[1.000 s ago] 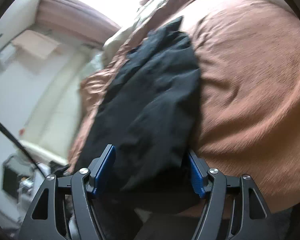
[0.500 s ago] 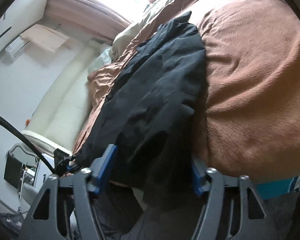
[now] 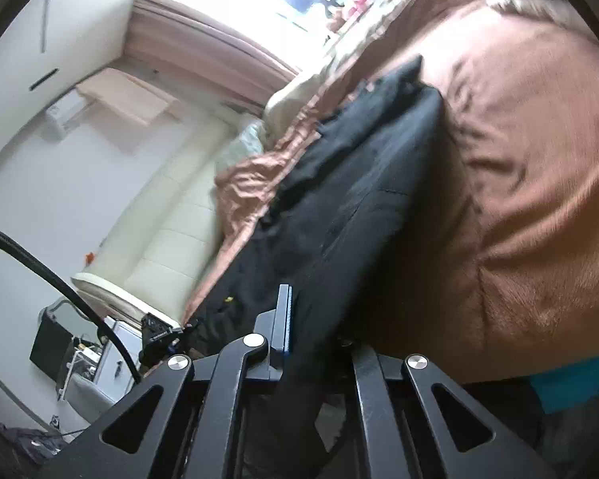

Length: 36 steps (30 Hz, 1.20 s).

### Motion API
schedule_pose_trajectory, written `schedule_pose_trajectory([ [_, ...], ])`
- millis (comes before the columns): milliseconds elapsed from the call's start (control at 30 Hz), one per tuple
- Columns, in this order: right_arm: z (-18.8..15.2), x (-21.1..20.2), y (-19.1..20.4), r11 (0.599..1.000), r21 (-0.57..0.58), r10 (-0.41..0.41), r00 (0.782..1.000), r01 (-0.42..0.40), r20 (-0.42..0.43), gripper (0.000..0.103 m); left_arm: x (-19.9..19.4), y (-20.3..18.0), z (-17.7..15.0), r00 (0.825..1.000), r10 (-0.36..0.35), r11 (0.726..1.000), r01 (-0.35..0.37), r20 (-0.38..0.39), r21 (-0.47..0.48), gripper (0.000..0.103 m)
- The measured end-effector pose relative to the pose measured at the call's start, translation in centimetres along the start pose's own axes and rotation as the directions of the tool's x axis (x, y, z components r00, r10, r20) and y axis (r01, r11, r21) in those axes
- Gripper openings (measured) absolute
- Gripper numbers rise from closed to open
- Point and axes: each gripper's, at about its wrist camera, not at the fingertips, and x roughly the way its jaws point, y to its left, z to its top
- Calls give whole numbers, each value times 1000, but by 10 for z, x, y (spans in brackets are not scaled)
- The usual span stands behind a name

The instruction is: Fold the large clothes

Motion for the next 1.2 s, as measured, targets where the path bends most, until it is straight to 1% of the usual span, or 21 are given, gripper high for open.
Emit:
schedule_pose_trajectory([
  [167, 1, -25, 20, 999, -11, 39, 997, -38, 69, 1, -17, -31, 4, 998, -57, 998, 56, 40, 31, 3],
  [267, 3, -40, 29, 998, -20, 63, 992, -61, 107, 1, -26, -50, 7, 995, -80, 996, 78, 62, 46, 3],
  [367, 2, -53, 42, 995, -44, 89, 985, -84, 145, 1, -43, -72, 10, 990, -110, 992, 104, 91, 65, 3],
  [400, 1, -65, 43, 994, -54, 101, 982, -94, 159, 1, -50, -78, 11, 988, -117, 991, 110, 101, 71, 3],
  [600, 3, -93, 80, 985, -104, 155, 962, -134, 225, 1, -94, -123, 19, 973, -176, 981, 161, 148, 108, 3],
  [733, -2, -113, 111, 974, -159, 201, 947, -164, 251, 1, -128, -151, 17, 962, -206, 971, 179, 179, 157, 3],
  [867, -10, -127, 130, 959, -220, 239, 931, -180, 277, 1, -163, -175, 8, 947, -242, 959, 201, 210, 200, 3],
  [933, -15, -132, 133, 953, -238, 255, 921, -188, 294, 1, -179, -184, 3, 938, -268, 950, 220, 218, 222, 3],
  [1000, -22, -136, 132, 948, -256, 263, 915, -187, 305, 1, -188, -190, -2, 935, -275, 946, 222, 224, 234, 3],
  [1100, -29, -123, 113, 948, -260, 259, 917, -181, 305, 1, -190, -191, -5, 940, -266, 949, 218, 212, 226, 3],
  [1200, -26, -111, 97, 954, -246, 240, 927, -170, 290, 1, -181, -186, -4, 952, -238, 954, 192, 191, 231, 4],
])
